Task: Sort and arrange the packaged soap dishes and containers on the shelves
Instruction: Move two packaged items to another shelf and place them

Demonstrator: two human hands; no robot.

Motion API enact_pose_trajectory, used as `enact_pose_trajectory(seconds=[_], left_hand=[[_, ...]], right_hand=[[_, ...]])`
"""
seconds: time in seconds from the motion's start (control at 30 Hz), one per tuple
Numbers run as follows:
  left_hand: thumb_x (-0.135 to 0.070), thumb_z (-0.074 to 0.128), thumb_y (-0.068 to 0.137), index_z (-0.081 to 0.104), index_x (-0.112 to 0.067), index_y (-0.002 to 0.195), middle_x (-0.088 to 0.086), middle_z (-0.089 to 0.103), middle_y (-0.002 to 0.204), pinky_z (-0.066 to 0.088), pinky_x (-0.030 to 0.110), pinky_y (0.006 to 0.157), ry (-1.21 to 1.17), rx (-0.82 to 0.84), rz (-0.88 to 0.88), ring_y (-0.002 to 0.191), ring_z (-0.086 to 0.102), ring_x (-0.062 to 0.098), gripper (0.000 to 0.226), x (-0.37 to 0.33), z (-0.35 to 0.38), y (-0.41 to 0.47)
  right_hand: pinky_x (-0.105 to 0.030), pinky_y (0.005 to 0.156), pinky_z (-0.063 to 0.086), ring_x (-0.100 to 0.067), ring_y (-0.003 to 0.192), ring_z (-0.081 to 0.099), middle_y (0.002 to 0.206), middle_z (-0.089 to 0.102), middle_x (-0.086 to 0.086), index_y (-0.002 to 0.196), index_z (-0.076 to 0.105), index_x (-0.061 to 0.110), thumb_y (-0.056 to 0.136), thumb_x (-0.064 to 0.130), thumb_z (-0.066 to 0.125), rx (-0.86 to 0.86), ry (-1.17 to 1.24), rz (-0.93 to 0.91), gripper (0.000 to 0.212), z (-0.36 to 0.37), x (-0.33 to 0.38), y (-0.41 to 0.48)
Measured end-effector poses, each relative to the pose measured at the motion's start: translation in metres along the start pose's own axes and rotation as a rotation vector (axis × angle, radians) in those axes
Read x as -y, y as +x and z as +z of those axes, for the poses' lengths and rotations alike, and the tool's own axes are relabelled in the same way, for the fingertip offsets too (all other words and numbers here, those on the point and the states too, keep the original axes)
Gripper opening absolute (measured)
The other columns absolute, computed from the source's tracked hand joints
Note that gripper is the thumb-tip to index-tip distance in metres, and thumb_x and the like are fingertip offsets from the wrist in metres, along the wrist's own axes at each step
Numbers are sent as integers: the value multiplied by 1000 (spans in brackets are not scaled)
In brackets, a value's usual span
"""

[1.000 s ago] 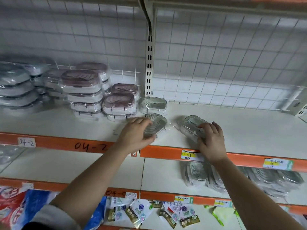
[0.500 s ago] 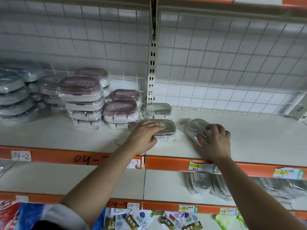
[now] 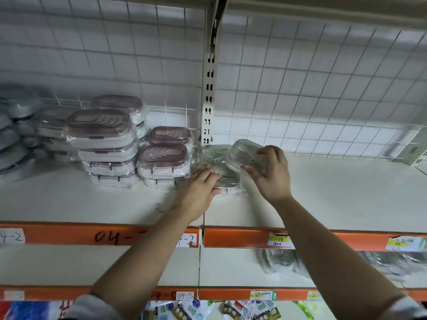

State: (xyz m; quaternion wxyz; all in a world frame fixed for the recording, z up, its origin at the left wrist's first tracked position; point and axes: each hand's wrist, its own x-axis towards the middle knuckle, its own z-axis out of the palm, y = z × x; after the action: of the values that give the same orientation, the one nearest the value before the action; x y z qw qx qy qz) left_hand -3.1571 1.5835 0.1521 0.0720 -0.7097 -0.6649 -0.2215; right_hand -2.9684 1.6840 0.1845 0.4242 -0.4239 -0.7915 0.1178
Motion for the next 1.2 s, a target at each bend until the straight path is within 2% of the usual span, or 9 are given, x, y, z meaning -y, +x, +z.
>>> enact_pose_trajectory(seconds=[0.13, 0.23, 0.3, 0.4, 0.5, 0.67, 0.8, 0.9, 1.2], left_hand=[[-25, 71, 87, 67, -8, 117, 7, 62, 127, 53, 36, 90, -77, -142, 89, 118, 59, 25, 35, 0, -4, -2], [-15, 79, 76, 73, -6, 102, 10, 68, 111, 57, 34, 80, -91, -231, 207, 100, 68, 27, 28, -2, -3, -2], [-13, 78, 75, 73, -6, 99, 10, 69, 108, 57, 34, 80, -108, -262, 229, 98, 68, 27, 25, -4, -2, -1], [-10, 77, 74, 73, -6, 99, 9, 69, 108, 57, 34, 80, -119, -269, 204, 98, 67, 27, 26, -5, -2, 0], [-9, 76, 73, 73, -7, 98, 9, 69, 106, 56, 32, 79, -121, -261, 190, 97, 67, 28, 25, -5, -3, 0], [-11, 74, 77, 71, -7, 100, 9, 67, 106, 55, 33, 78, -102, -199, 167, 96, 66, 27, 23, -5, -3, 0], [-17, 64, 85, 70, -7, 102, 9, 66, 109, 54, 35, 85, -93, -199, 172, 100, 64, 27, 21, -7, -6, -1], [-26, 48, 90, 70, -7, 104, 8, 66, 110, 54, 36, 87, -64, -187, 177, 102, 64, 26, 33, -12, -9, -2], [-34, 44, 87, 66, -16, 105, 0, 65, 107, 44, 36, 87, 42, -211, 21, 96, 62, 25, 34, -68, -15, -2]], right_hand=[[-43, 97, 43, -29, 111, 53, 118, 52, -11, 109, 61, 5, 74, 20, 81, 84, 27, -40, 43, 22, 14, 30], [-41, 102, 41, -28, 118, 51, 124, 50, -13, 108, 64, 5, 76, 20, 80, 212, 44, -105, 38, 37, 20, 51], [-41, 105, 39, -28, 123, 48, 130, 48, -13, 106, 67, 8, 80, 19, 78, 285, 32, -138, 30, 46, 23, 62], [-46, 100, 40, -32, 118, 48, 122, 56, -10, 99, 74, 13, 81, 18, 75, 210, -77, -182, 19, 58, 27, 65], [-43, 90, 38, -32, 109, 49, 111, 61, -5, 104, 74, 19, 85, 22, 70, 106, -196, -148, 20, 68, 32, 53], [-44, 95, 37, -27, 114, 47, 117, 61, 0, 117, 68, 23, 93, 26, 58, 153, -139, -87, 26, 63, 37, 43], [-45, 99, 40, -29, 119, 46, 126, 59, -4, 121, 65, 17, 94, 24, 58, 191, -66, -100, 30, 43, 34, 35], [-41, 103, 37, -31, 125, 44, 134, 52, -10, 121, 65, 12, 95, 25, 57, 149, -80, -60, 29, 25, 23, 18], [-40, 100, 38, -35, 124, 45, 136, 50, -15, 116, 65, 9, 94, 20, 58, 81, -67, 2, 26, -29, 2, -35]])
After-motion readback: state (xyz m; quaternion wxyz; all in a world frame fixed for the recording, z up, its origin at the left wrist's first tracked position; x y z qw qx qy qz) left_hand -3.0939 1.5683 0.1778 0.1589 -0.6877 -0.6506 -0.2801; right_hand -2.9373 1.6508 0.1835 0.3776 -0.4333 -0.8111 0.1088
